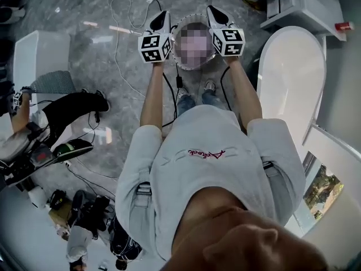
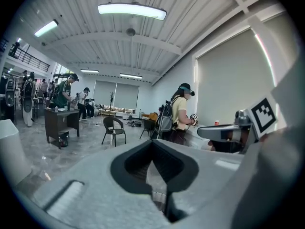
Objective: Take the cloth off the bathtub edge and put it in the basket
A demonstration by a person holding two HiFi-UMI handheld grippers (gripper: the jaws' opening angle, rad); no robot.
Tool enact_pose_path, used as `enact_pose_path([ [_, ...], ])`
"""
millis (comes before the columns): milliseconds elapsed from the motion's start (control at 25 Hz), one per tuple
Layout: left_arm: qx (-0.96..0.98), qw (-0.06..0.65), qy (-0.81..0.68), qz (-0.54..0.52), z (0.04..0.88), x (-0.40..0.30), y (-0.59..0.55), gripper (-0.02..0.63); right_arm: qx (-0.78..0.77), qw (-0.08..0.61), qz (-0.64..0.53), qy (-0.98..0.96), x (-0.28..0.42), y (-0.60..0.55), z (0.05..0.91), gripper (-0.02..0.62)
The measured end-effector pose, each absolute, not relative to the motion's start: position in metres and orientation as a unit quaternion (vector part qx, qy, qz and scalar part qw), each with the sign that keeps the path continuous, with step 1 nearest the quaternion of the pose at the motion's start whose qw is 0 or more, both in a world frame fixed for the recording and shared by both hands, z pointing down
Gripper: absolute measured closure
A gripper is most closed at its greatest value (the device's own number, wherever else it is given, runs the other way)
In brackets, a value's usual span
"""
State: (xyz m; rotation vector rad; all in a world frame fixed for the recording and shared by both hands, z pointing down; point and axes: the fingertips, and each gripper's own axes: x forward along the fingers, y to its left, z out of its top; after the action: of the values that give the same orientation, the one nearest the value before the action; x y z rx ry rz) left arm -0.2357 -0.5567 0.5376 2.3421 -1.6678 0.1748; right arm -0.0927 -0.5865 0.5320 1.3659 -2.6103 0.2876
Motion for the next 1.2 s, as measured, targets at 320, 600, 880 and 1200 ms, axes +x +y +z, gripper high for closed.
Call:
enact_pose_path([
  [320,0.809,0.069,-0.583,0.033,0.456,-0.242,-0.559,0.606,0.460,0.046,0.048,-0.885,-0.096,-0.587,0.452,0.589],
  [600,0.807,0.030,-0.589,0.017,0.406,-0.247,-0.559,0.605,0.456,0.021,0.020,-0.890,-0.102,-0.587,0.409,0.589],
  [880,0.808,0.014,-0.589,0.015,0.388,-0.239,-0.561,0.606,0.448,0.016,0.007,-0.894,-0.107,-0.586,0.396,0.589],
  [1200,0.806,0.020,-0.591,0.023,0.395,-0.236,-0.565,0.606,0.446,0.021,0.005,-0.895,-0.109,-0.591,0.396,0.589],
])
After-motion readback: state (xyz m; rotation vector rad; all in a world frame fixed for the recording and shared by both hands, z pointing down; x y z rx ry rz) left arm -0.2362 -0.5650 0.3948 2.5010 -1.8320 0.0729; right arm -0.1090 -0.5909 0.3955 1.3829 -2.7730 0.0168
